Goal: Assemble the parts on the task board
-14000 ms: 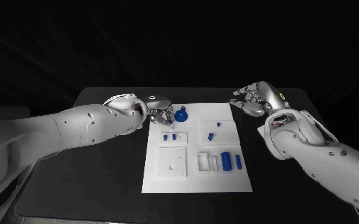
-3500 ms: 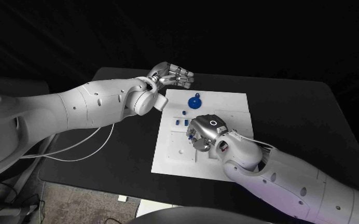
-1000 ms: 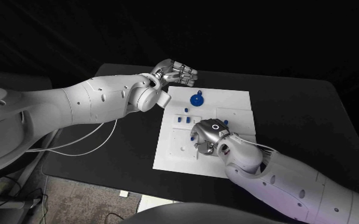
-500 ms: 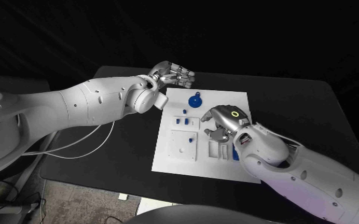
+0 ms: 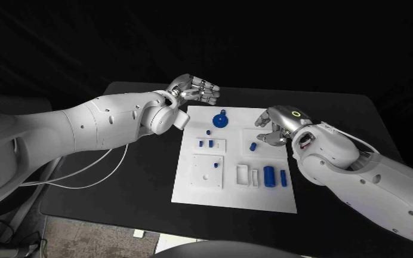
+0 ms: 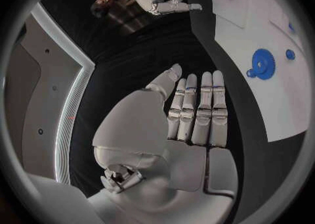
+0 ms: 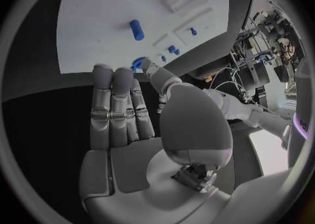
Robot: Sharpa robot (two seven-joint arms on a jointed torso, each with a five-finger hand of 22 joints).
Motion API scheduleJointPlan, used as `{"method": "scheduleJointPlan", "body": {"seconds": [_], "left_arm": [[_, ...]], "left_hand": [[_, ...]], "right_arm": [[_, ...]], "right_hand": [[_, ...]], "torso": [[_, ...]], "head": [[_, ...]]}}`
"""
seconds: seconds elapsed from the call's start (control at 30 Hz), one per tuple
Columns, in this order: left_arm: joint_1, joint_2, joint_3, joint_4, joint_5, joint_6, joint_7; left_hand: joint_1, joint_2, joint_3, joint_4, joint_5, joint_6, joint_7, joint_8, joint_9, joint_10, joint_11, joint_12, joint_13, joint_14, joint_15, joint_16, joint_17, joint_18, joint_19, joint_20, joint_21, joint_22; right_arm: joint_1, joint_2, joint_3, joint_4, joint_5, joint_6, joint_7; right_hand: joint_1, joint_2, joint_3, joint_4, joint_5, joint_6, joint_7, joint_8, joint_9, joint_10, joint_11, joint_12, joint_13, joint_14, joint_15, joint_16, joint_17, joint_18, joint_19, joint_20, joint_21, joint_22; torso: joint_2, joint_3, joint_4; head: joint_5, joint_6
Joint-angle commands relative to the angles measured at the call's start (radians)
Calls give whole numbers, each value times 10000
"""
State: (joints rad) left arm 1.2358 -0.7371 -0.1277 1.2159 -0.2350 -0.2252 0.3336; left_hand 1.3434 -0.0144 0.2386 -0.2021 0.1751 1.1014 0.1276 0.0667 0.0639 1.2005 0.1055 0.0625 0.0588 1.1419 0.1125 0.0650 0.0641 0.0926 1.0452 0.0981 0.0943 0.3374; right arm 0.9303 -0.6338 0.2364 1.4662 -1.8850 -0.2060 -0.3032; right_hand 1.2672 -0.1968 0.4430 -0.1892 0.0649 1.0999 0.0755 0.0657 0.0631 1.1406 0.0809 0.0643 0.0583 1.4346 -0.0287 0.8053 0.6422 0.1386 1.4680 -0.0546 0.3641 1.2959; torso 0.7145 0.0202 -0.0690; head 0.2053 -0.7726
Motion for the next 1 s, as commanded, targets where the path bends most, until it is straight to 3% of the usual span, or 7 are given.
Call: {"method": "scheduleJointPlan", "body": {"seconds": [0.03,0.37,0.73,0.8,0.87,0.9,1.0], "left_arm": [[12,23,8,-5,-17,162,138],[12,21,7,-26,-16,138,130],[12,15,7,-29,-15,130,123],[12,15,7,-29,-15,133,122],[12,20,7,-28,-15,141,121],[12,23,7,-28,-15,143,121],[12,28,7,-32,-15,147,120]], "left_hand": [[55,45,-28,-14,36,-6,-8,-29,12,18,-28,-37,-16,70,21,-49,-12,19,1,-35,64,8],[50,60,-41,-12,41,-17,-6,-30,11,11,-23,-38,-16,49,30,-50,-14,7,-82,-33,136,117],[55,57,-38,-16,43,-48,1,-32,10,-11,-14,-38,-16,27,42,-49,-14,14,-119,-22,158,159],[55,57,-38,-16,43,-48,1,-32,10,-11,-14,-38,-16,27,42,-49,-14,14,-119,-22,158,159],[55,57,-38,-16,43,-48,1,-32,10,-11,-14,-38,-16,27,42,-49,-14,14,-119,-22,158,159],[55,57,-38,-16,43,-48,1,-32,10,-11,-14,-38,-16,27,42,-49,-14,14,-119,-22,158,159],[55,57,-38,-16,43,-48,1,-32,10,-11,-14,-38,-16,27,42,-49,-14,14,-119,-22,158,159]], "right_arm": [[7,110,-21,-178,11,955,116],[11,466,-421,-632,79,1286,143],[-21,567,-658,-687,67,1450,164],[-26,594,-686,-715,-10,1349,118],[-33,629,-731,-726,-108,1194,34],[-38,646,-747,-725,-146,1142,5],[-52,693,-788,-725,-209,1020,-53]], "right_hand": [[253,112,-837,139,-52,-157,-85,-29,-6,-301,76,-23,16,44,68,-65,-36,266,428,139,-78,-206],[453,217,-1431,561,-131,-254,-48,-37,-10,-413,97,-47,4,49,77,-64,-105,279,419,156,-37,-539],[292,287,-783,172,-33,-286,-26,-39,-11,-182,53,-51,2,40,73,-43,-172,248,396,155,77,-715],[232,335,-263,4,-129,-212,31,-43,-13,-27,30,-61,-3,47,60,-28,-170,226,399,136,155,-708],[261,837,278,117,-161,-73,148,-7,2,230,-67,-40,1,52,6,-20,-160,212,407,98,231,-682],[36,651,994,10,-165,64,326,-57,-16,389,-7,-109,-16,42,-38,-6,-128,167,415,0,306,-633],[-1,841,1661,-60,-170,341,300,-18,4,825,-196,-36,9,63,-59,22,-89,92,406,-5,471,-541]], "torso": [[-2,-5,2],[9,-16,9],[-6,-18,-4],[-8,-17,-7],[-4,-13,-2],[0,-12,4],[3,-12,10]], "head": [[-1,-11],[-16,-22],[5,-65],[6,-65],[0,-55],[-7,-55],[-11,-59]]}}
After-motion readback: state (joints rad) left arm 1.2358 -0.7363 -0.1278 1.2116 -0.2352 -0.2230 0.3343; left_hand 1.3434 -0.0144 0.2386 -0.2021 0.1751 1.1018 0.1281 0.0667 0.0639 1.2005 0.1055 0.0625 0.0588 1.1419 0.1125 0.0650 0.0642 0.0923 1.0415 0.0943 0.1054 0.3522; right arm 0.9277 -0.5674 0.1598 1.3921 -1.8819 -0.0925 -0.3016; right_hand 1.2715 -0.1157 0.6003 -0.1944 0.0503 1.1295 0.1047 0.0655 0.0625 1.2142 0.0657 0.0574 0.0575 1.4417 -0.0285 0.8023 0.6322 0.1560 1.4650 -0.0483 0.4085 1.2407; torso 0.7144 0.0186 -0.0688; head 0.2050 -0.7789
